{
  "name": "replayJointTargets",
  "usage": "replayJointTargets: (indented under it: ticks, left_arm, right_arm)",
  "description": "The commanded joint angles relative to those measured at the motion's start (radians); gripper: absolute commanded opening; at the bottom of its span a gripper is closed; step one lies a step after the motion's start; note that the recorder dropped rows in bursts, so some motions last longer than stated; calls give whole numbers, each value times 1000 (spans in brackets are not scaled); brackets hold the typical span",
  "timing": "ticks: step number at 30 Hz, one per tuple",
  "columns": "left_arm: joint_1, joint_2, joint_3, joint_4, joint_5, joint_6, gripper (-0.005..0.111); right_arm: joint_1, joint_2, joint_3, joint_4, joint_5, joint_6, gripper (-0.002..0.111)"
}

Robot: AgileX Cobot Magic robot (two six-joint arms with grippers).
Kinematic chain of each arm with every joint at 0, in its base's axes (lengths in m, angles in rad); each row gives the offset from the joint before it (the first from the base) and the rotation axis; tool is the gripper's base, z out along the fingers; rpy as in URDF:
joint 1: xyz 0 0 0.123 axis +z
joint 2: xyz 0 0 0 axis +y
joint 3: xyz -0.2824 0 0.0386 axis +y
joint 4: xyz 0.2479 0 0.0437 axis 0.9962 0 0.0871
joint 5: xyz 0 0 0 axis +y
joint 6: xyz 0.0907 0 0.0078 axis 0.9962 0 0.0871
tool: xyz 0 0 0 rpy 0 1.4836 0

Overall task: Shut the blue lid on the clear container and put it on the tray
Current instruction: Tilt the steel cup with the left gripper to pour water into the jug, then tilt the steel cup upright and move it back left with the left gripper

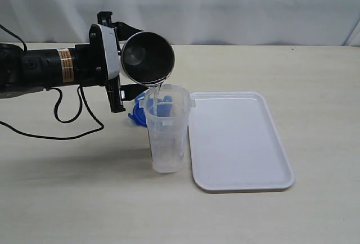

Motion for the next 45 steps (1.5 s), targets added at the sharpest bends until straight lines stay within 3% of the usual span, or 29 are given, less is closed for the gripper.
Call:
replayJointTargets:
  ticks: [1,45]
  left_arm:
    - [-1,-19,-18,-53,-59,16,0]
    - [-1,-19,-18,-36,-56,81,0]
  right_arm:
    - [-8,-5,3,2,-4,3,5]
    - [-8,-5,3,2,-4,3,5]
